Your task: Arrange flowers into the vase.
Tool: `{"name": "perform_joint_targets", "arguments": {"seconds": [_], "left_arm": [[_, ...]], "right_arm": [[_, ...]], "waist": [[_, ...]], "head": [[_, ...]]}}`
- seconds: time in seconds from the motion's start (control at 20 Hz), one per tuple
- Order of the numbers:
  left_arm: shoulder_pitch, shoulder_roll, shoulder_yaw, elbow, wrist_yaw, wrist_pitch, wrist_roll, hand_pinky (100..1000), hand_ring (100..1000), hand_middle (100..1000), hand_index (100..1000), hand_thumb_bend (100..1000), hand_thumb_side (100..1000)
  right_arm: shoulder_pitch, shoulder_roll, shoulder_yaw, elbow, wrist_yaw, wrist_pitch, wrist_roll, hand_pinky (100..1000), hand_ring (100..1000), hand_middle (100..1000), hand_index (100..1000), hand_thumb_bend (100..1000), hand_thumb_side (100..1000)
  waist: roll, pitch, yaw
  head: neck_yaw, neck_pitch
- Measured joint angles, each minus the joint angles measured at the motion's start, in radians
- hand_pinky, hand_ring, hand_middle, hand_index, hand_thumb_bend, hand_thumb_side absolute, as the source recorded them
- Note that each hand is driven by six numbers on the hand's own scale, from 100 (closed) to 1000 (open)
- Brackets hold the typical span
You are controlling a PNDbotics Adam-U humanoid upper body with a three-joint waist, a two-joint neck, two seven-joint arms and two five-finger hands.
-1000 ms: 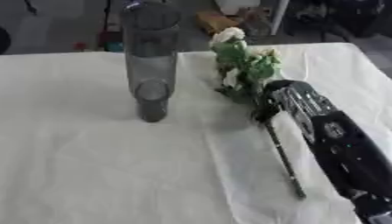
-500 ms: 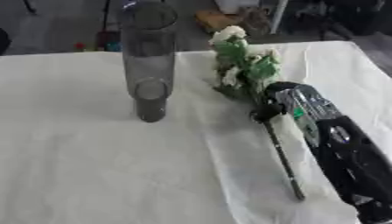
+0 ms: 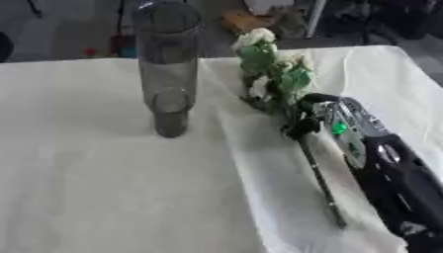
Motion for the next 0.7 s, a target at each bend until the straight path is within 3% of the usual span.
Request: {"name": "perform_joint_targets", "arguments": {"seconds": [0.35,0.7], "left_arm": [[0.0,0.0,0.0,0.0,0.0,0.0,0.0,860,804,861,915,100,835],[0.0,0.0,0.0,0.0,0.0,0.0,0.0,859,804,858,917,100,834]], "right_arm": [[0.005,0.0,0.0,-0.016,0.031,0.041,-0.077,149,470,232,292,100,350],[0.007,0.0,-0.003,-0.031,0.033,0.078,-0.142,100,435,276,251,100,300]], "waist": [[0.001,0.004,-0.005],[0.005,0.004,-0.007]], "head": [[-0.002,0.0],[-0.006,0.0]]}}
